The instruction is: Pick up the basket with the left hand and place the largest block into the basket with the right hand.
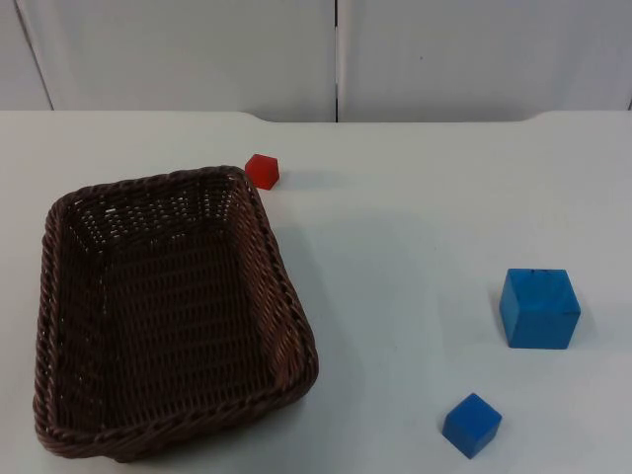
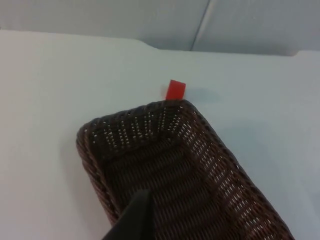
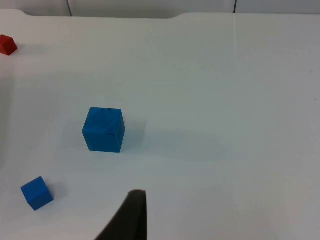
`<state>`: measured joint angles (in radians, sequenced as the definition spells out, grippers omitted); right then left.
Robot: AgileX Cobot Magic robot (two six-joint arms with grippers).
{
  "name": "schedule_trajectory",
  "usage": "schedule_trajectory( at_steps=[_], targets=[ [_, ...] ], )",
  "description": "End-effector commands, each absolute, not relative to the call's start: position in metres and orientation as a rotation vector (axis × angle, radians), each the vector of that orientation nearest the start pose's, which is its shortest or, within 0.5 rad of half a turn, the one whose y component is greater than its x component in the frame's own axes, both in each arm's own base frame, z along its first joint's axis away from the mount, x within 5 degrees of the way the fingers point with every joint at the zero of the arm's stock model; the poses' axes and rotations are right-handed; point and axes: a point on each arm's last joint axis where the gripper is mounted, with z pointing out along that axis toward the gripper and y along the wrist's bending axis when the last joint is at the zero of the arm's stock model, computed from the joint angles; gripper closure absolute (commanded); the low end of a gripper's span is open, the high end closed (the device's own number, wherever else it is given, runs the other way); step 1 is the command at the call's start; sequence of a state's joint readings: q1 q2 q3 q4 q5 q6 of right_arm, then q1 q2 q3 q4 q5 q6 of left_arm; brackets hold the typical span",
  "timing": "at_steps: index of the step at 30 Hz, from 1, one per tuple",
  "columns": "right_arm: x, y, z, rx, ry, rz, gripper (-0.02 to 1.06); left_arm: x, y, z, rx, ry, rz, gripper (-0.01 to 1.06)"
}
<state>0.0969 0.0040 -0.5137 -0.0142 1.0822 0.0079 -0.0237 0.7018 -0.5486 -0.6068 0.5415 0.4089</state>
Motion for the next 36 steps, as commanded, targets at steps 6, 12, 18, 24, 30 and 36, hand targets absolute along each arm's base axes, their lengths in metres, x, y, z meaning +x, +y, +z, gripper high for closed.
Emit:
schedule_trajectory(
  at_steps=[6,12,18,24,30,36],
  targets=[
    [-0.007,-0.002,0.28,-0.082,2.046,0.037,-0.01,0.165,-0.032,0.29,0.069,2.149,-0.431,0.0],
    [-0.007,-0.002,0.28,-0.082,2.046,0.037,-0.01,0.189,-0.033,0.292,0.081,2.194,-0.426,0.0],
    [-0.007,-0.002,0.28,-0.082,2.046,0.037,-0.01,0.209,-0.033,0.286,0.07,2.247,-0.435,0.0],
    [-0.007,-0.002,0.28,-0.082,2.046,0.037,-0.01,0.223,-0.035,0.271,0.048,2.297,-0.474,0.0],
    [-0.007,-0.002,0.28,-0.082,2.046,0.037,-0.01,0.237,-0.037,0.256,0.025,2.35,-0.503,0.0],
    [-0.007,-0.002,0.28,-0.082,2.046,0.037,-0.01,0.254,-0.035,0.242,-0.009,2.389,-0.479,0.0]
  ],
)
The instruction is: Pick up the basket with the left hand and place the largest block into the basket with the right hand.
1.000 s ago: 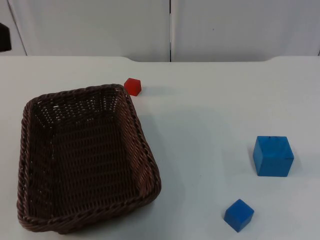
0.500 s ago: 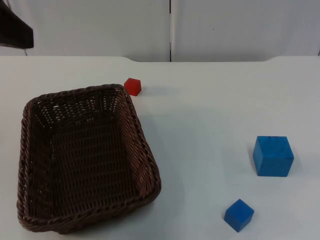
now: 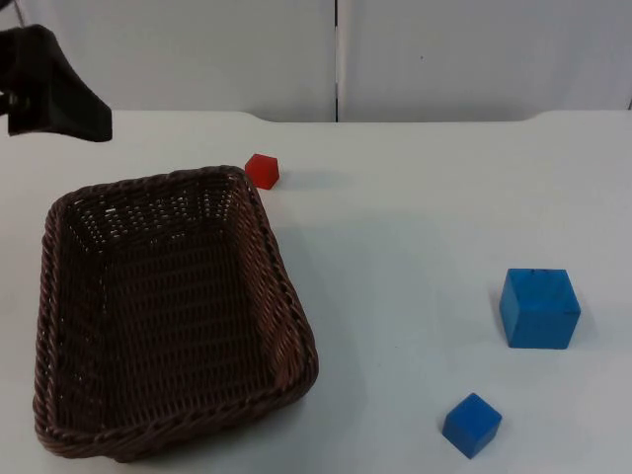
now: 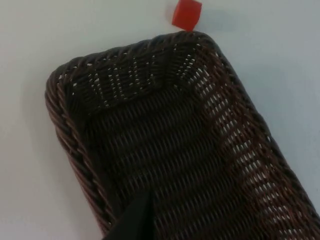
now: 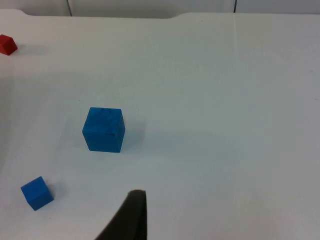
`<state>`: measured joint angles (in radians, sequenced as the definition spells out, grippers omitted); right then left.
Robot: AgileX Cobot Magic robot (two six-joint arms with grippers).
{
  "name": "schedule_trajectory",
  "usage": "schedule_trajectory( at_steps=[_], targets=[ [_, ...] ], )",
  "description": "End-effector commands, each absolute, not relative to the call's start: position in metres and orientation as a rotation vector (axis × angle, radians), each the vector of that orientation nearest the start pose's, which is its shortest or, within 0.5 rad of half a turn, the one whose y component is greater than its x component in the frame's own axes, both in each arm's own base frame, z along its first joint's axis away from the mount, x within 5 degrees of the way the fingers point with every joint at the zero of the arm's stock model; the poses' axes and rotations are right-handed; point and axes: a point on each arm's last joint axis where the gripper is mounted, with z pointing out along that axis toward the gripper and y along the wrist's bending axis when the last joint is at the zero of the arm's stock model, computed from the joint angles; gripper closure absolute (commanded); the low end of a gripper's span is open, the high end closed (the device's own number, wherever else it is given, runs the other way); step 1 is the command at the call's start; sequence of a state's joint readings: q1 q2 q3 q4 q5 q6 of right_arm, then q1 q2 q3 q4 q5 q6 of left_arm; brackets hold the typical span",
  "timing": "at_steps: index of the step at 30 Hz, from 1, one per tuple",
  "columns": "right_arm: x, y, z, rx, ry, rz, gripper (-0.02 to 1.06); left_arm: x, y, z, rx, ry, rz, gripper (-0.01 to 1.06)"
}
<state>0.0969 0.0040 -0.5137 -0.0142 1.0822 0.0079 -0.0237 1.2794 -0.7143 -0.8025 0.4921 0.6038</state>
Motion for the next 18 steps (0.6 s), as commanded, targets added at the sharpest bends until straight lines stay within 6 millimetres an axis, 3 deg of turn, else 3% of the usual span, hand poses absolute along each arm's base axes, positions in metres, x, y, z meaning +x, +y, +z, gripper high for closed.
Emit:
schedule_trajectory(
  at_steps=[1,18],
  targets=[
    [-0.007,-0.002,0.28,-0.082,2.046,0.037,-0.01,0.257,-0.034,0.238,-0.022,2.395,-0.465,0.0],
    [-0.007,-0.002,0.28,-0.082,2.046,0.037,-0.01,0.286,-0.026,0.174,-0.266,2.545,-0.404,0.0]
  ],
)
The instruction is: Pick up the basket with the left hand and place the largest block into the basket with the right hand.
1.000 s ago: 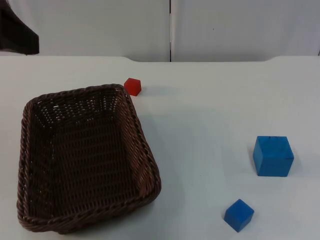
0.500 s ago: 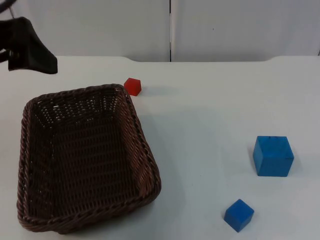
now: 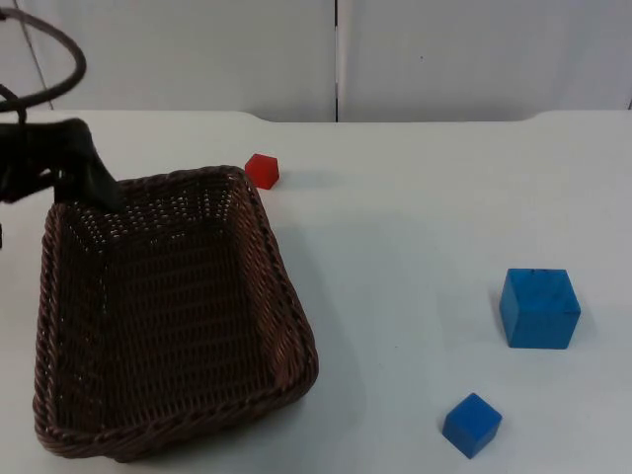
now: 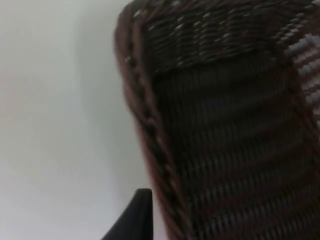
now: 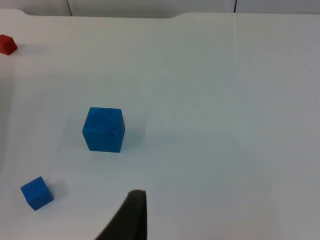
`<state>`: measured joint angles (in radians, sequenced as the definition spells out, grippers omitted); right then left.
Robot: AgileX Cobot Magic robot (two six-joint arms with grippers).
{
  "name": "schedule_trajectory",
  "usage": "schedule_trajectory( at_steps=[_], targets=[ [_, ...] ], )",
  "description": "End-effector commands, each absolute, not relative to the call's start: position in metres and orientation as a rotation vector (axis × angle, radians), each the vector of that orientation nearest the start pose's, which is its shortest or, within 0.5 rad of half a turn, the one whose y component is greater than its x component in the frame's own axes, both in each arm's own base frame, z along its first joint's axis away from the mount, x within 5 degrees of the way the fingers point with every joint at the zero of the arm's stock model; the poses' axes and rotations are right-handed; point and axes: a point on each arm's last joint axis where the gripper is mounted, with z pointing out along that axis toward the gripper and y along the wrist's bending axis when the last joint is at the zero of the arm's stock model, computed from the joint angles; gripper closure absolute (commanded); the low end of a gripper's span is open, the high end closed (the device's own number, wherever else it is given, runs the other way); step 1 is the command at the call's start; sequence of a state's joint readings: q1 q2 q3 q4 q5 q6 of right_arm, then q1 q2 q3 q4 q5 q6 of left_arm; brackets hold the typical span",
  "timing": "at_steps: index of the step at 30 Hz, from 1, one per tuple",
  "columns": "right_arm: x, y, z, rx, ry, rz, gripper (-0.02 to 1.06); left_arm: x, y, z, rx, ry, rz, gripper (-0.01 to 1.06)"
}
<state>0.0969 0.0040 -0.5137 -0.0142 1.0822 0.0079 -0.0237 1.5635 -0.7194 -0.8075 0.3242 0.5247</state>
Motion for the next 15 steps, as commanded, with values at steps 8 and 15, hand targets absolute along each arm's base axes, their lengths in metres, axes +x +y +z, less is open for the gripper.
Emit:
schedule_trajectory(
  at_steps=[8,15],
  targets=[
    [-0.007,-0.002,0.28,-0.082,2.046,0.037,-0.01,0.296,-0.027,0.152,-0.301,2.618,-0.412,0.0],
    [-0.007,-0.002,0.28,-0.084,2.046,0.036,-0.01,0.296,-0.026,0.13,-0.344,2.71,-0.44,0.0]
  ],
)
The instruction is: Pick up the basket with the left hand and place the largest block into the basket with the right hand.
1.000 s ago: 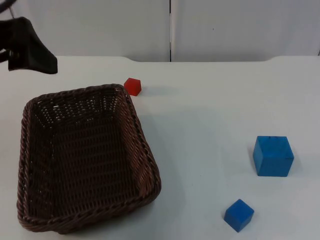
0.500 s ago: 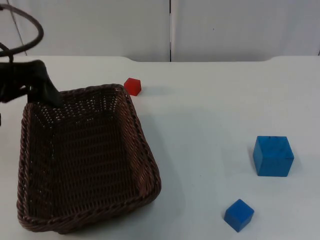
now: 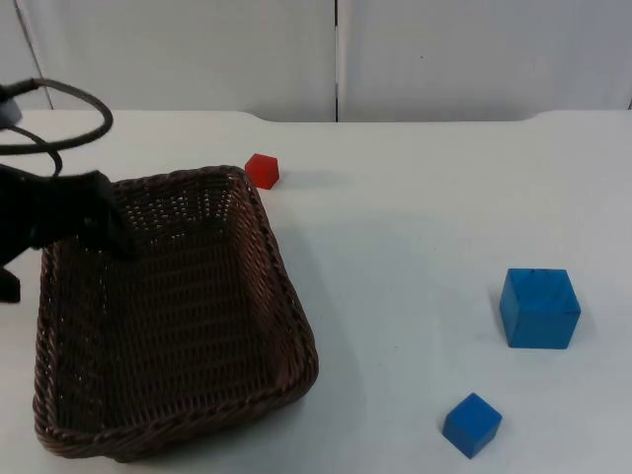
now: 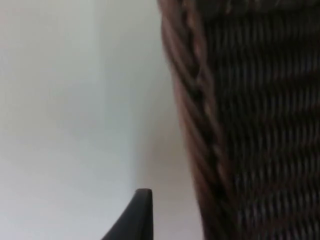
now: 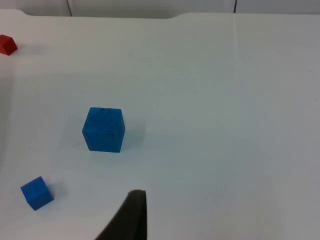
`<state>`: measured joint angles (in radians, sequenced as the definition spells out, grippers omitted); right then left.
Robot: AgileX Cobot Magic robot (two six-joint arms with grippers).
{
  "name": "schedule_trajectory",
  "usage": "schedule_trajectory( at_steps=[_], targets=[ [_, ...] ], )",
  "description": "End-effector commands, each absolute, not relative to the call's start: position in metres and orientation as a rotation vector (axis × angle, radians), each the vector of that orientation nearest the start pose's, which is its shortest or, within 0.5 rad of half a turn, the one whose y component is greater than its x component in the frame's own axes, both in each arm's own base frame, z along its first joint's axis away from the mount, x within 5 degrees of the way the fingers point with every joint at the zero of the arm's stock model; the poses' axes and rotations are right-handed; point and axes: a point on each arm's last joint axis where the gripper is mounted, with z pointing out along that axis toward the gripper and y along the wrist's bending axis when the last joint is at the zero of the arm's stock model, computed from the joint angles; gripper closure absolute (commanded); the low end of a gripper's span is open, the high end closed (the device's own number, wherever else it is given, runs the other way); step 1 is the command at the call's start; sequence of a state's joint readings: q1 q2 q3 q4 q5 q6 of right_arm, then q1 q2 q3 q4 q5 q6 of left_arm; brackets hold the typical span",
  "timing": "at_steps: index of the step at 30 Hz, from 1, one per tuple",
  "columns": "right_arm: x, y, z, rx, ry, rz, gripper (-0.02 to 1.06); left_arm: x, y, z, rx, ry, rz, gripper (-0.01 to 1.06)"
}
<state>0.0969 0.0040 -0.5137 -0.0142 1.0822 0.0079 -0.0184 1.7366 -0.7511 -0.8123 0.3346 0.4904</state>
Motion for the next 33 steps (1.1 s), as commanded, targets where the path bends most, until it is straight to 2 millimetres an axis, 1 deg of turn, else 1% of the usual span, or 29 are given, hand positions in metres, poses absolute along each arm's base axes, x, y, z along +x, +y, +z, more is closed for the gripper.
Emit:
schedule_trajectory(
  at_steps=[1,4,13,22,24,25,26,28,30,31,33],
  targets=[
    [-0.007,-0.002,0.28,-0.084,2.046,0.036,-0.01,0.295,-0.026,0.125,-0.362,2.728,-0.453,0.0],
    [-0.007,-0.002,0.28,-0.084,2.046,0.036,-0.01,0.295,-0.021,0.115,-0.411,2.765,-0.47,0.0],
    [-0.007,-0.002,0.28,-0.084,2.046,0.036,-0.01,0.296,-0.019,0.099,-0.408,2.823,-0.472,0.0],
    [-0.007,-0.002,0.28,-0.084,2.046,0.036,-0.01,0.299,-0.019,0.089,-0.404,2.844,-0.462,0.0],
    [-0.007,-0.002,0.28,-0.084,2.046,0.036,-0.01,0.299,-0.019,0.085,-0.407,2.855,-0.461,0.07],
    [-0.007,-0.002,0.28,-0.084,2.046,0.036,-0.01,0.299,-0.019,0.084,-0.408,2.86,-0.465,0.12],
    [-0.007,-0.002,0.28,-0.084,2.046,0.036,-0.01,0.299,-0.019,0.084,-0.408,2.86,-0.465,0.12],
    [-0.007,-0.002,0.28,-0.084,2.046,0.036,-0.01,0.301,-0.019,0.084,-0.418,2.857,-0.473,0.24],
    [-0.007,-0.002,0.28,-0.084,2.046,0.036,-0.01,0.301,-0.02,0.084,-0.434,2.854,-0.482,0.38],
    [-0.007,-0.002,0.28,-0.084,2.046,0.036,-0.01,0.301,-0.02,0.084,-0.434,2.854,-0.482,0.38],
    [-0.007,-0.002,0.28,-0.084,2.046,0.036,-0.01,0.301,-0.02,0.084,-0.439,2.852,-0.484,0.58]
  ],
)
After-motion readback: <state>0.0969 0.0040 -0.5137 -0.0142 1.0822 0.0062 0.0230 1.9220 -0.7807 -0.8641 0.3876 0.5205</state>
